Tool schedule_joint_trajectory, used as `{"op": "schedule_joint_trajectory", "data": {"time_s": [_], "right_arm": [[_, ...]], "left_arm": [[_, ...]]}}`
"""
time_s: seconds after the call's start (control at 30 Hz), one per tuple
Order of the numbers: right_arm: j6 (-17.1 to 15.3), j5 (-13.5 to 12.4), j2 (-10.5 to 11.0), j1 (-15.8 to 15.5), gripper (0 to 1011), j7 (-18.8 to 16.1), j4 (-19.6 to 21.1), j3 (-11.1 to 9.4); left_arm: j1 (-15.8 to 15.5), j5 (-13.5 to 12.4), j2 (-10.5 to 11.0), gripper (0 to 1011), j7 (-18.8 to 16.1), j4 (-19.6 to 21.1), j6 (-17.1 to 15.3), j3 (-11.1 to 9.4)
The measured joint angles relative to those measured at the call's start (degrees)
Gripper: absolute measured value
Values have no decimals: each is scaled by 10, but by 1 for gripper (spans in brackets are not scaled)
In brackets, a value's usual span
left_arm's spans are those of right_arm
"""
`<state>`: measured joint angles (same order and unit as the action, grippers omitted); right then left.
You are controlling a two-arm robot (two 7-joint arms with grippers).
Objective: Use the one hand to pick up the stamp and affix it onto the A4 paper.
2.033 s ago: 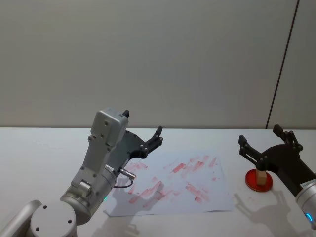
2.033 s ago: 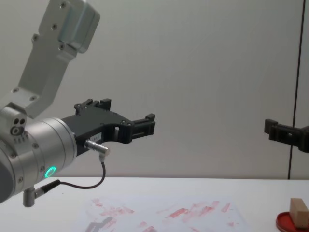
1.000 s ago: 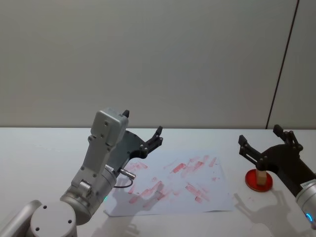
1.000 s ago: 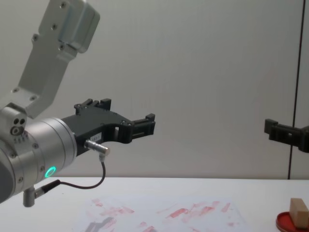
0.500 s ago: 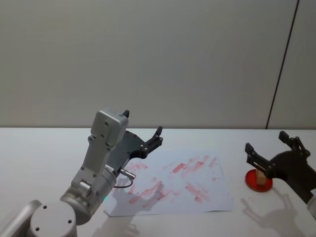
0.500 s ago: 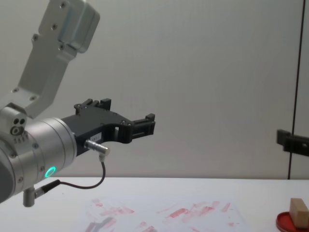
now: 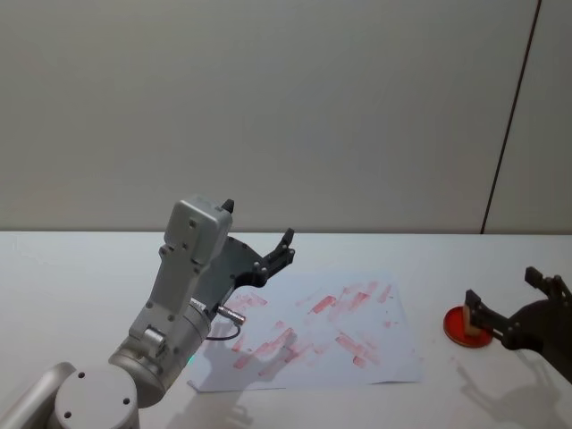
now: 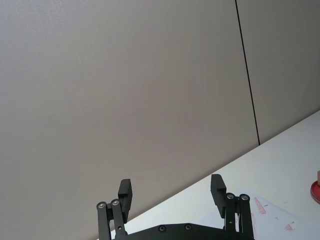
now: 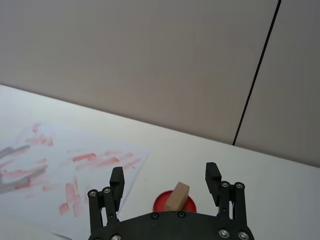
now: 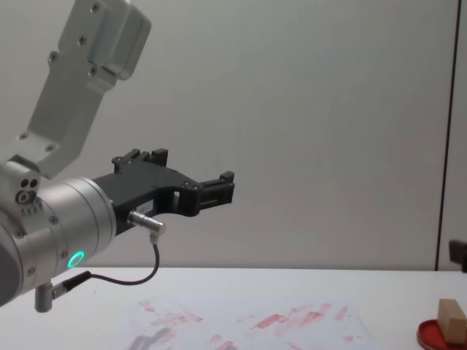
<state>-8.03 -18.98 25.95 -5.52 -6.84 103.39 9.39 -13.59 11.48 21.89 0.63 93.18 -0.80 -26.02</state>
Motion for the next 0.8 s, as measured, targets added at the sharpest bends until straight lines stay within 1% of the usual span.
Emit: {"op": "schedule_joint_trajectory", "data": {"time_s": [0.13, 0.2, 0.33, 0.47, 0.53, 0.8], "right_arm": [[-29, 10, -6, 13, 1001, 0, -11, 2], [-38, 14, -9, 20, 1001, 0, -16, 4], [-67, 26, -21, 41, 1001, 0, -31, 9], [-83, 32, -28, 54, 1001, 1, -42, 11], [-101, 36, -35, 65, 1001, 5, -51, 13], [-134, 37, -49, 83, 1001, 10, -72, 17]], "left_arm": [[0, 0, 0, 1003, 0, 0, 0, 0], [0, 0, 0, 1003, 0, 0, 0, 0], [0, 0, 0, 1002, 0, 0, 0, 0], [0, 0, 0, 1002, 0, 0, 0, 0], [0, 0, 0, 1002, 0, 0, 0, 0], [0, 0, 0, 1002, 0, 0, 0, 0]]}}
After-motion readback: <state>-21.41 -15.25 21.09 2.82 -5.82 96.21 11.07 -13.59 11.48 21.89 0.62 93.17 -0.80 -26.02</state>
